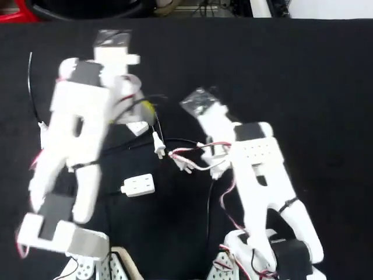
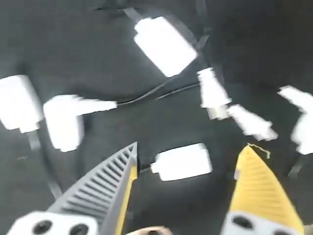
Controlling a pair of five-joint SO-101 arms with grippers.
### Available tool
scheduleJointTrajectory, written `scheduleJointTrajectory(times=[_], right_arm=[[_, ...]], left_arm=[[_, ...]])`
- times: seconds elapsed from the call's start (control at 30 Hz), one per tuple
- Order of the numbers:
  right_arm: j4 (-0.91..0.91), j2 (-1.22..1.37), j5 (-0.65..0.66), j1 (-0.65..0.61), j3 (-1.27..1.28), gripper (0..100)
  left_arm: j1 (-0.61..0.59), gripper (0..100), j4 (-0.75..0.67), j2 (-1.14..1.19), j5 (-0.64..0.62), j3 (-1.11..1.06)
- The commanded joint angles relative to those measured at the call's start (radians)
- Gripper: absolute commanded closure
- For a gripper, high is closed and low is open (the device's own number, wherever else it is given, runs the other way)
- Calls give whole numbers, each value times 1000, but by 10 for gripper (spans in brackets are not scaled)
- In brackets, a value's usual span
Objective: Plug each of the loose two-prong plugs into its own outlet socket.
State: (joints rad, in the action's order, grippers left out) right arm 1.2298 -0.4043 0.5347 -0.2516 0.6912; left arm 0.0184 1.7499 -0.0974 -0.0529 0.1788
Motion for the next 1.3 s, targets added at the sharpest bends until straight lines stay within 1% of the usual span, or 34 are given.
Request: scheduleJointTrajectory(times=[0.0, 0.03, 0.1, 0.17, 0.2, 0.23, 0.33, 0.37, 0.5, 0.67, 0.77, 0.87, 1.1, 1.17, 1.27], right_arm=[[57, -30, -2, -127, -110, 976], [68, -30, -3, -153, -125, 958], [89, -28, -3, -196, -154, 901], [84, 1, -48, -219, -189, 864], [74, 30, -80, -227, -213, 865], [63, 65, -103, -230, -234, 868], [58, 211, -135, -265, -317, 870], [71, 263, -135, -279, -349, 869], [127, 455, -129, -296, -486, 871], [216, 627, -91, -295, -615, 868], [230, 699, -92, -298, -677, 868], [235, 757, -92, -293, -727, 868], [236, 822, -86, -292, -745, 868], [258, 826, -66, -292, -745, 869], [284, 829, -32, -292, -737, 871]], left_arm=[[-174, 689, 8, -193, 176, -159], [-222, 689, 3, -236, 224, -211], [-308, 689, -54, -328, 295, -325], [-381, 689, -147, -419, 353, -456], [-407, 689, -198, -456, 377, -530], [-420, 689, -245, -494, 408, -610], [-424, 689, -393, -588, 586, -858], [-423, 689, -436, -612, 618, -931], [-429, 689, -582, -686, 664, -1141], [-427, 689, -658, -758, 772, -1348], [-430, 689, -713, -818, 784, -1438], [-430, 689, -740, -890, 784, -1514], [-430, 689, -736, -1105, 781, -1629], [-430, 689, -735, -1171, 781, -1659], [-423, 689, -686, -1272, 779, -1690]])
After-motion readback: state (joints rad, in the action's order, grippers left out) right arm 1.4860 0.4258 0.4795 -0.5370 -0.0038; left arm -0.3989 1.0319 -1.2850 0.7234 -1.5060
